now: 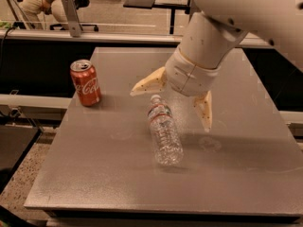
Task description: Move water bottle near coke can
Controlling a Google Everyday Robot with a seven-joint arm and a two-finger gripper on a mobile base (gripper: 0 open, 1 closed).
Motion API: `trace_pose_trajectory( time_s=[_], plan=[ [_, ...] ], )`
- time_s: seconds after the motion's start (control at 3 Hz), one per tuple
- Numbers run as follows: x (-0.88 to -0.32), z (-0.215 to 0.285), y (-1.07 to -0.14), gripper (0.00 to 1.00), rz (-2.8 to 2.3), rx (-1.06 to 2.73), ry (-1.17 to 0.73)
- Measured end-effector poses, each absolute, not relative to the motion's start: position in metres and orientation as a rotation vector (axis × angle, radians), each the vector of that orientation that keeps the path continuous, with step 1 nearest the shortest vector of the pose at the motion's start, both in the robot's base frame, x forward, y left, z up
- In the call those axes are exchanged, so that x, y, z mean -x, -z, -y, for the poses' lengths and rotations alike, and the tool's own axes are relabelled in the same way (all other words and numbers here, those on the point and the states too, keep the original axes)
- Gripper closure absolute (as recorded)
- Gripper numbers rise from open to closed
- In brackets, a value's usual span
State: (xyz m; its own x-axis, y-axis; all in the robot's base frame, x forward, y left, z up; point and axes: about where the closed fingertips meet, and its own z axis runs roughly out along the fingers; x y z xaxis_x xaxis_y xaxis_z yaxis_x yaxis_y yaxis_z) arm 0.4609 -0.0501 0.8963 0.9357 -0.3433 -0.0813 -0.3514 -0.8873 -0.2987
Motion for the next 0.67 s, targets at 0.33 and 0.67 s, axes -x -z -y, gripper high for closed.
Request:
trace_pose_trajectory(
  time_s=[0.33,0.67],
  plan=[
    [-0.462,0.044,-0.875,0.00,-0.310,2.876,0.037],
    [-0.467,0.040,-0.861,0.00,-0.178,2.954,0.106]
  ],
)
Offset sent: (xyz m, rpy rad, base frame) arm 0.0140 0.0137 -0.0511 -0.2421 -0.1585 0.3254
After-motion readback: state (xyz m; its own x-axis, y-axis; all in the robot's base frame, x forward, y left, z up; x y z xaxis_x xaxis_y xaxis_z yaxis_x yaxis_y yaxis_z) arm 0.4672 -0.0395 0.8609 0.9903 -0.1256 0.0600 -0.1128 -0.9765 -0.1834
